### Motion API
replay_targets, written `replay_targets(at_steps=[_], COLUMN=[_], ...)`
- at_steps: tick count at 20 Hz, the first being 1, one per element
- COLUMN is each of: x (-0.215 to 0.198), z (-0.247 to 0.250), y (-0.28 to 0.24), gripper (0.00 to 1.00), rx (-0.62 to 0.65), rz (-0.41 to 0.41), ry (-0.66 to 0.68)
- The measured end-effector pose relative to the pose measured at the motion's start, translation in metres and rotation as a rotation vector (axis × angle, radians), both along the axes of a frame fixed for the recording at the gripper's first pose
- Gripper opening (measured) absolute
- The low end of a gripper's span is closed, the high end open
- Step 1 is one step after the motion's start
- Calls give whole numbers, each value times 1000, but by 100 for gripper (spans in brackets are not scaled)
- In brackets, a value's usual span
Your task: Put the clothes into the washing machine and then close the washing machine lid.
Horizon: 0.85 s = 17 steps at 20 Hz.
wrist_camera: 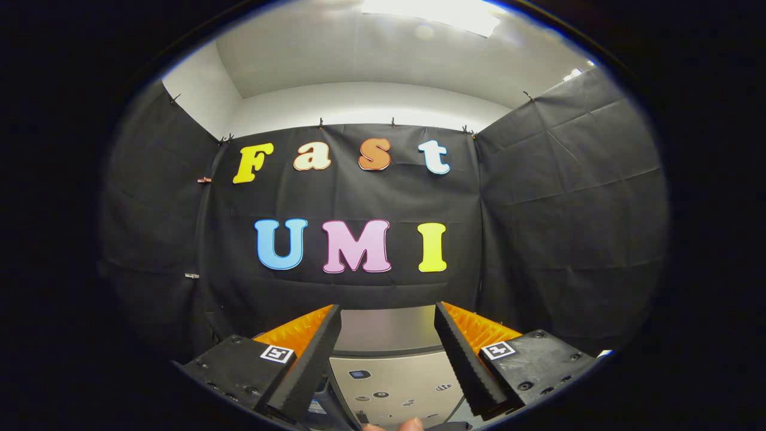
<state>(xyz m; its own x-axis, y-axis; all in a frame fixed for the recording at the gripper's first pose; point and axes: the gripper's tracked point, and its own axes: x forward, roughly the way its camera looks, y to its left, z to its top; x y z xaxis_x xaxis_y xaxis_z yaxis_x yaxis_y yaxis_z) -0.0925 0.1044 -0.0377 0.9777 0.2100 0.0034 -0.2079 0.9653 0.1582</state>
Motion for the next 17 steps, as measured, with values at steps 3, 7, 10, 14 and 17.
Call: replay_targets(at_steps=[3, 7, 10, 14, 17], x=[1, 0, -3, 0, 3], z=[0, -3, -2, -6, -6], y=[1, 4, 5, -1, -4], gripper=[98, 98, 98, 98, 98], rx=[6, -2, 9, 15, 18], rz=[3, 16, 31, 24, 12], ry=[5, 8, 7, 21, 17])
